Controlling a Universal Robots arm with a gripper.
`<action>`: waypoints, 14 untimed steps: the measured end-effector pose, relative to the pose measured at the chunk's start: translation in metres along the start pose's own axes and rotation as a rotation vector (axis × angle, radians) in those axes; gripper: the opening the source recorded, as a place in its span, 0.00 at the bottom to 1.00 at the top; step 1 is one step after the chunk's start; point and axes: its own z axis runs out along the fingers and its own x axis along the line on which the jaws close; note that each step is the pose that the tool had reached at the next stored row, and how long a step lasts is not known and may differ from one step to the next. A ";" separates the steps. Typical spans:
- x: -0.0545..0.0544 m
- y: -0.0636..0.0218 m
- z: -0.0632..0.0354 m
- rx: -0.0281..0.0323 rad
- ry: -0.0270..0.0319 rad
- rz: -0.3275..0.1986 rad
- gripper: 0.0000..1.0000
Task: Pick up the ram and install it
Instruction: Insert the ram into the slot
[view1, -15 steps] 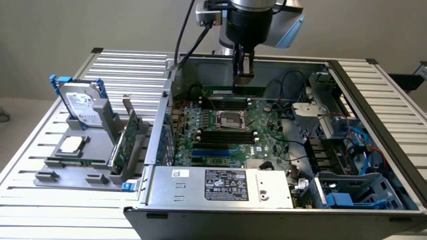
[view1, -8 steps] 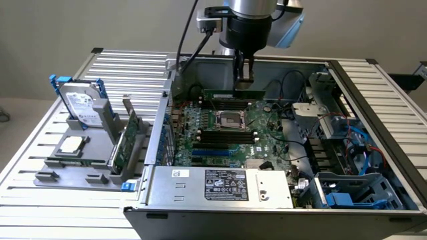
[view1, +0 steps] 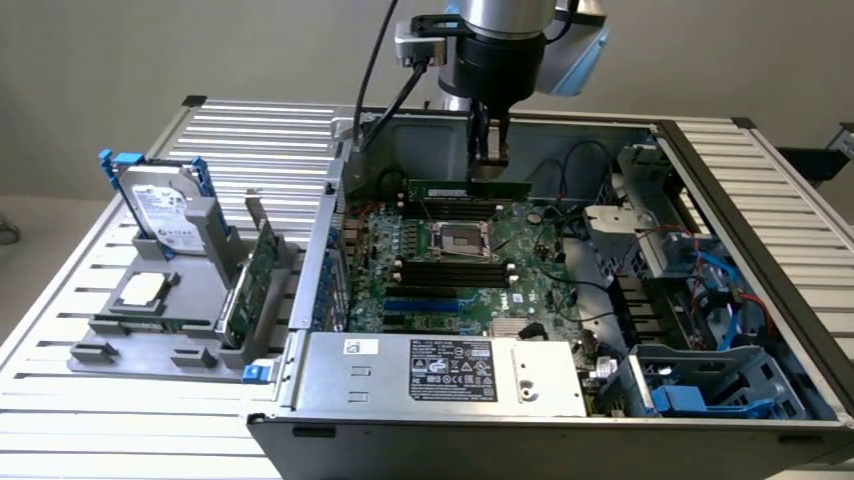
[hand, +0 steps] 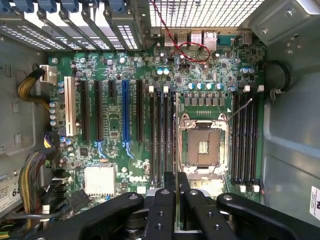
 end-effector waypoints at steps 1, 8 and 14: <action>0.000 0.0000 0.0000 0.0000 -0.0001 0.000 0.14; 0.000 0.0000 0.0001 -0.0002 0.0000 0.000 0.14; 0.000 0.0016 0.0098 -0.0001 -0.0001 0.003 0.14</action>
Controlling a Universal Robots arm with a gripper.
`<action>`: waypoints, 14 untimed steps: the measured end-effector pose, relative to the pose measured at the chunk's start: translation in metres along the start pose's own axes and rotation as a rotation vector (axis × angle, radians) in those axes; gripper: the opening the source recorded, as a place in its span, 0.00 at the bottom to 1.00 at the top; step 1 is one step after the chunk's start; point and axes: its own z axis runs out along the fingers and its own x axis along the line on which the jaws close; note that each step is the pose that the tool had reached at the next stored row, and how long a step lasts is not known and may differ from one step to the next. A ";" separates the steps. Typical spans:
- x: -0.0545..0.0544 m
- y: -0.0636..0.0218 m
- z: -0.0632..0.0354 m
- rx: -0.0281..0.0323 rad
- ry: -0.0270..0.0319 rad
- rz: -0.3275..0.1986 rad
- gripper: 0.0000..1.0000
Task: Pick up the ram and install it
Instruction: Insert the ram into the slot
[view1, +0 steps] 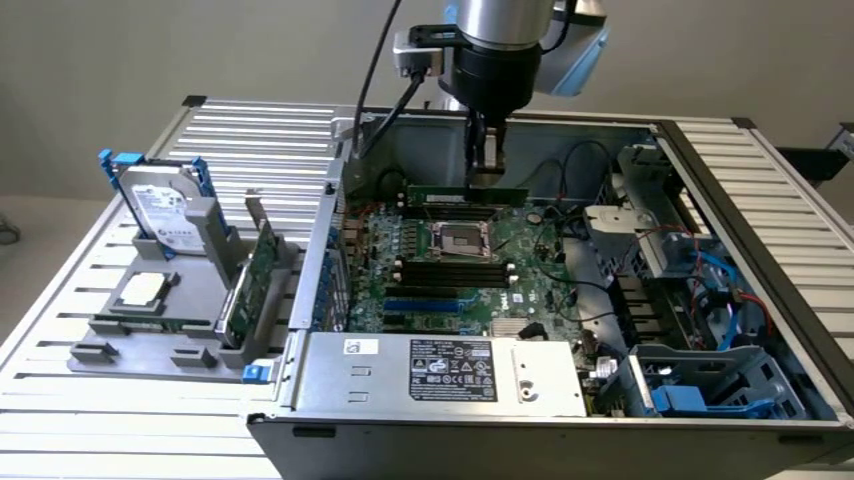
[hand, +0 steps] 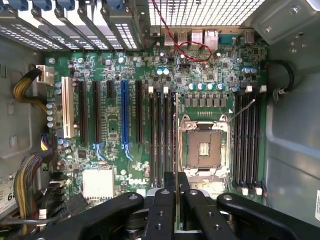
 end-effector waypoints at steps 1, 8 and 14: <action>0.000 0.0002 0.0017 0.0000 0.0001 0.000 0.14; 0.001 0.0011 0.0145 0.0000 0.0001 0.000 0.14; 0.002 0.0018 0.0255 -0.0004 0.0001 0.000 0.14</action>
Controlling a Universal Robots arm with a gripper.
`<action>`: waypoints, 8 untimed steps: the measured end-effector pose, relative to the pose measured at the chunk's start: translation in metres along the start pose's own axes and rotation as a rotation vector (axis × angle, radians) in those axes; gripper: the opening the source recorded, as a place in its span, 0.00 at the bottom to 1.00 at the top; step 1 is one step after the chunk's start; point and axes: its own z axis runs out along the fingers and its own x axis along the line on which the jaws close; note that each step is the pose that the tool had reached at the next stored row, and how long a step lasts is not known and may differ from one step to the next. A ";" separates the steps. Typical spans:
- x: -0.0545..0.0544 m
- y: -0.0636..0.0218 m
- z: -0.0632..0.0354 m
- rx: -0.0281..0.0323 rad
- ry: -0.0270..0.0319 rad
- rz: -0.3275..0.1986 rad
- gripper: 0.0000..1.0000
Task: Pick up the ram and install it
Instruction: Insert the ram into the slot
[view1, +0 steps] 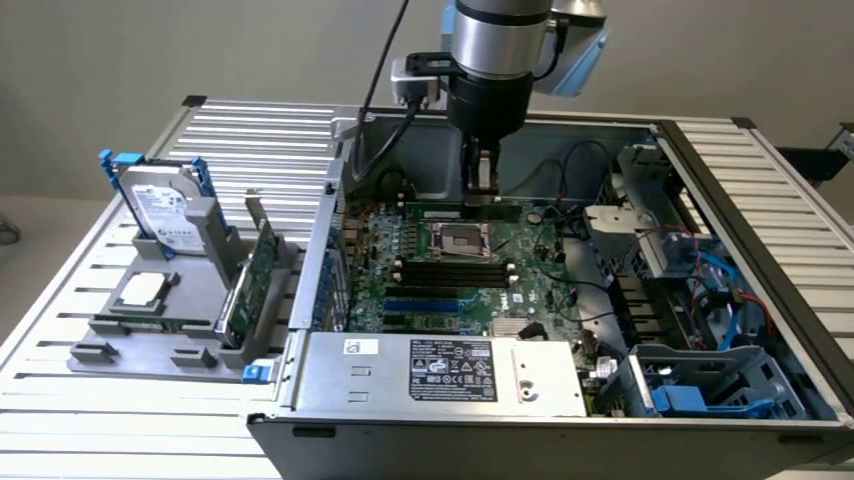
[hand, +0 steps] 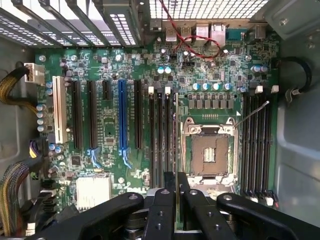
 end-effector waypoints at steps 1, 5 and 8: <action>0.001 0.0000 0.0018 -0.0008 -0.0001 0.000 0.14; 0.006 -0.0001 0.0074 -0.0078 0.0001 0.000 0.14; 0.010 -0.0002 0.0114 -0.0142 0.0002 0.000 0.14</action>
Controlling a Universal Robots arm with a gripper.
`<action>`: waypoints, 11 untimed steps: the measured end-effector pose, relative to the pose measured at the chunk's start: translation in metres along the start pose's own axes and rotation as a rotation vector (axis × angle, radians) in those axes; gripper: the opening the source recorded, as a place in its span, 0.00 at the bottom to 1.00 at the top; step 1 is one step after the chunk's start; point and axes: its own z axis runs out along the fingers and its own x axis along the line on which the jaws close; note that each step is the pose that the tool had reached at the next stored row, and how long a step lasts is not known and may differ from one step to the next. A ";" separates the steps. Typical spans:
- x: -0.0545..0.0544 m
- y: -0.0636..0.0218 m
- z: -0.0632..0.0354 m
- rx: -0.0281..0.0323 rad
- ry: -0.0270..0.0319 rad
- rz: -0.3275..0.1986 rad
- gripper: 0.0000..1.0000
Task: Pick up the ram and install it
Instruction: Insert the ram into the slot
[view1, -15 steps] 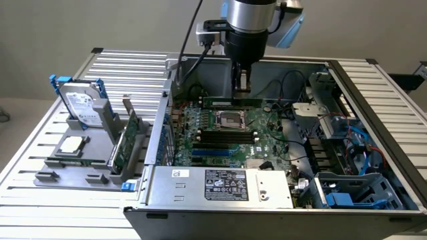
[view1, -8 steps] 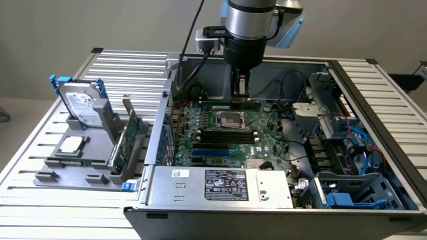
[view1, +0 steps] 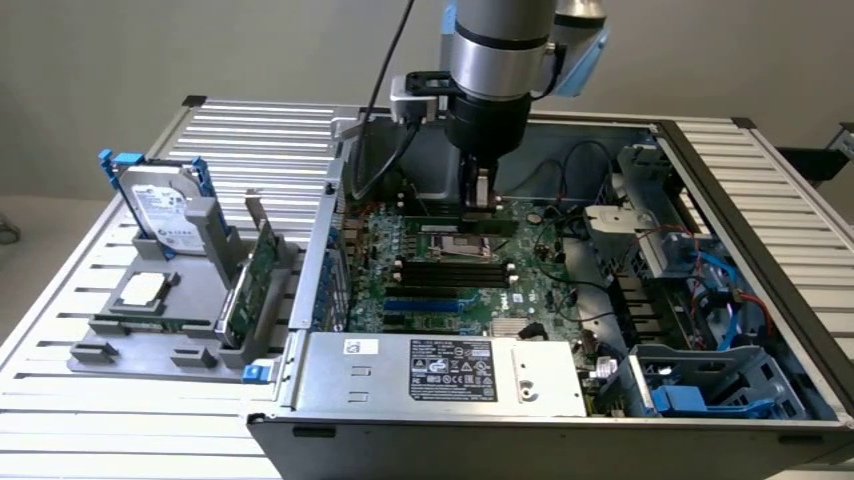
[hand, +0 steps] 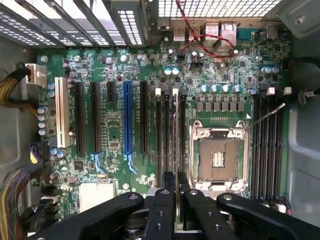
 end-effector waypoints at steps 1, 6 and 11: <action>0.001 0.0000 0.0014 -0.0018 0.0000 0.000 0.14; 0.004 -0.0001 0.0104 -0.0028 0.0000 0.000 0.14; 0.004 -0.0004 0.0194 -0.0029 0.0001 0.001 0.14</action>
